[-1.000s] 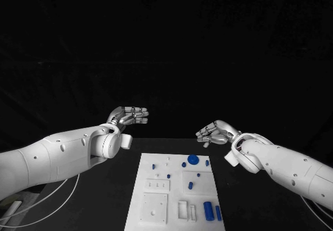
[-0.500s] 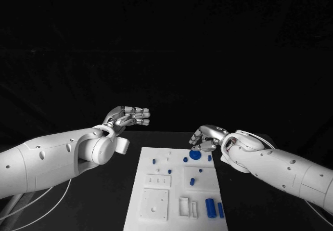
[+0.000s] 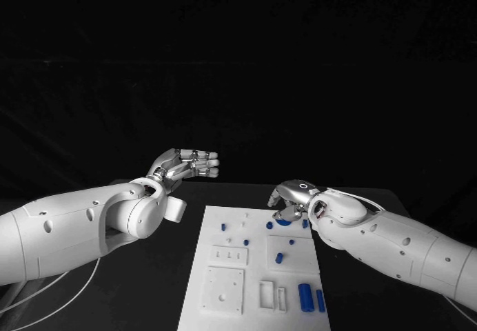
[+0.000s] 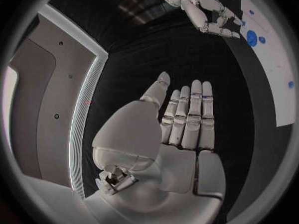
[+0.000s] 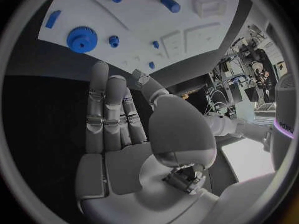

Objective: Assemble the parts on the task board

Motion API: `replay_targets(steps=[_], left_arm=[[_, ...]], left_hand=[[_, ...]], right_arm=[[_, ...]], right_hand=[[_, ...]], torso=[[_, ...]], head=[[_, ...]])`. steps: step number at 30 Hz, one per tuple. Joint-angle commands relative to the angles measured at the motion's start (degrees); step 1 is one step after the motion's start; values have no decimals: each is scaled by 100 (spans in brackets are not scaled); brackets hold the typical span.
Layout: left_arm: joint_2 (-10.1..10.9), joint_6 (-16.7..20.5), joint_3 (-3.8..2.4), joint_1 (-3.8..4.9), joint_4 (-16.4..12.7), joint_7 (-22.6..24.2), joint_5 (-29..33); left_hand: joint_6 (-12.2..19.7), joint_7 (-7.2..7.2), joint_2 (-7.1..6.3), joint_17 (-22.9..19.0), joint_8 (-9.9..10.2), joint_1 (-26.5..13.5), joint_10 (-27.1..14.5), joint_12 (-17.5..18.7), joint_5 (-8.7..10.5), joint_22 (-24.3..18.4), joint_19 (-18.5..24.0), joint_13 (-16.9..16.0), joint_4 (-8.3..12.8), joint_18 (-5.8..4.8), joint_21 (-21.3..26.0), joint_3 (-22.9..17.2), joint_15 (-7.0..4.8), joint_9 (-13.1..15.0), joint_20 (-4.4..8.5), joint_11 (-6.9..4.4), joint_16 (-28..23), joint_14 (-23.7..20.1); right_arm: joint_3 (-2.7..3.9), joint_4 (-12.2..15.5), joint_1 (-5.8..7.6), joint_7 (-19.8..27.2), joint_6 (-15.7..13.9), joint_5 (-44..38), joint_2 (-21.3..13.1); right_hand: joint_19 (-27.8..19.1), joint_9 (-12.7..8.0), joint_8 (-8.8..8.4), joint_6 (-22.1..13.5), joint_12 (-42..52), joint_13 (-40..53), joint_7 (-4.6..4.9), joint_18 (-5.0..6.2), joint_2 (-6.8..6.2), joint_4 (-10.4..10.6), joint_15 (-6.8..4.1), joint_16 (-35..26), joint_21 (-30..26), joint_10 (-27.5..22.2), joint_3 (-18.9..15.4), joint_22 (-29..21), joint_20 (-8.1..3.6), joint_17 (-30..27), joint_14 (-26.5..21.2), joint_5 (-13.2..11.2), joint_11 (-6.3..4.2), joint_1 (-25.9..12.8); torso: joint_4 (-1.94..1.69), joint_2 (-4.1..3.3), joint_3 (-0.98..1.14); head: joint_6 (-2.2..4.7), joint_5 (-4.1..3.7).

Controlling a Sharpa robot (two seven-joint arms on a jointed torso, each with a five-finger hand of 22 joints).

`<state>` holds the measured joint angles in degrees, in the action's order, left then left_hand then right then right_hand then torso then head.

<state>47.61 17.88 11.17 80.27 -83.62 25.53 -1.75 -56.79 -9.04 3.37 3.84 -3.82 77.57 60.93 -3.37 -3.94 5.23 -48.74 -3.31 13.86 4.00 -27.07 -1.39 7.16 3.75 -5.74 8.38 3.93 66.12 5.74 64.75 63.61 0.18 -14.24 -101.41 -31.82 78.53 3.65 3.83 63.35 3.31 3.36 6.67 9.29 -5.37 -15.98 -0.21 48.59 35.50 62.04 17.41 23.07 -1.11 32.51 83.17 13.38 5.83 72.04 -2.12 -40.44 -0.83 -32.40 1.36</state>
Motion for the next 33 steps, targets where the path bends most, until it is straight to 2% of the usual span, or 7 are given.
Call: replay_targets(steps=[1,3,7,12,18,25,33], left_arm=[[26,-60,-9,31,-93,77,-89],[41,-51,-10,41,-133,72,-91],[76,-48,-12,60,-208,62,-101],[115,-43,-15,82,-275,57,-125],[149,-43,-22,116,-349,54,-133],[169,-52,-30,136,-418,54,-136],[180,-60,-35,143,-441,49,-137]], left_hand=[[53,-16,-78,-5,25,33,-180,-1,39,-57,5,-8,-51,26,76,65,28,-5,-67,53,-32,-103],[62,-28,-138,-6,24,87,-403,1,40,-110,49,-3,-151,51,173,78,91,-5,-132,115,-33,-275],[105,-35,-227,-8,26,178,-435,1,41,-118,68,-3,-350,94,371,46,150,-8,-207,135,-39,-456],[127,-37,-253,-8,26,196,-446,0,42,-115,61,-3,-396,100,444,30,162,-8,-222,140,-42,-493],[178,-42,-262,-8,31,191,-446,0,40,-114,47,-3,-419,102,470,26,161,-12,-223,142,-42,-491],[183,-44,-263,-8,31,191,-442,0,38,-112,22,-3,-440,106,493,18,160,-12,-220,139,-42,-483],[193,-44,-265,-8,30,186,-435,0,40,-111,1,-3,-457,107,517,15,155,-11,-218,138,-40,-467]], right_arm=[[2,-22,-30,-336,11,-525,38],[2,-40,-45,-375,28,-580,55],[1,-96,-74,-425,70,-654,94],[0,-156,-107,-450,101,-692,133],[-1,-232,-140,-456,136,-717,179],[-2,-310,-166,-455,56,-726,230],[-3,-321,-174,-493,11,-754,246]], right_hand=[[93,-6,-32,-41,2,-2,2,-33,-35,14,32,35,-8,-121,-74,37,-9,-49,-12,-64,22,35],[116,-6,-31,-28,3,0,1,-17,-45,57,44,35,-61,-234,-130,66,8,-102,-24,-87,47,72],[172,-4,-25,-101,3,-1,-35,5,-64,110,46,74,-147,-256,-167,120,13,-149,-28,-118,52,116],[203,-6,-29,-86,1,-2,-12,16,-76,129,51,123,-247,-251,-143,235,21,-188,-38,-132,51,134],[227,-7,-32,-46,-1,-3,0,15,-44,58,46,172,-343,-196,-56,444,20,-214,-36,-156,23,109],[214,-11,-27,-275,-4,-5,-87,-7,-81,-24,12,225,-348,13,411,673,-10,-225,-20,-334,-53,77],[181,-12,-32,-314,-4,-5,-113,4,-144,-20,18,262,-360,106,778,941,-10,-240,-27,-466,-44,43]], torso=[[-27,-75,-4],[-39,-100,-6],[-48,-141,-8],[-52,-190,-3],[-65,-250,-11],[-81,-320,-16],[-86,-381,-28]], head=[[23,-7],[27,-12],[37,-24],[37,-48],[64,-50],[81,-51],[99,-47]])
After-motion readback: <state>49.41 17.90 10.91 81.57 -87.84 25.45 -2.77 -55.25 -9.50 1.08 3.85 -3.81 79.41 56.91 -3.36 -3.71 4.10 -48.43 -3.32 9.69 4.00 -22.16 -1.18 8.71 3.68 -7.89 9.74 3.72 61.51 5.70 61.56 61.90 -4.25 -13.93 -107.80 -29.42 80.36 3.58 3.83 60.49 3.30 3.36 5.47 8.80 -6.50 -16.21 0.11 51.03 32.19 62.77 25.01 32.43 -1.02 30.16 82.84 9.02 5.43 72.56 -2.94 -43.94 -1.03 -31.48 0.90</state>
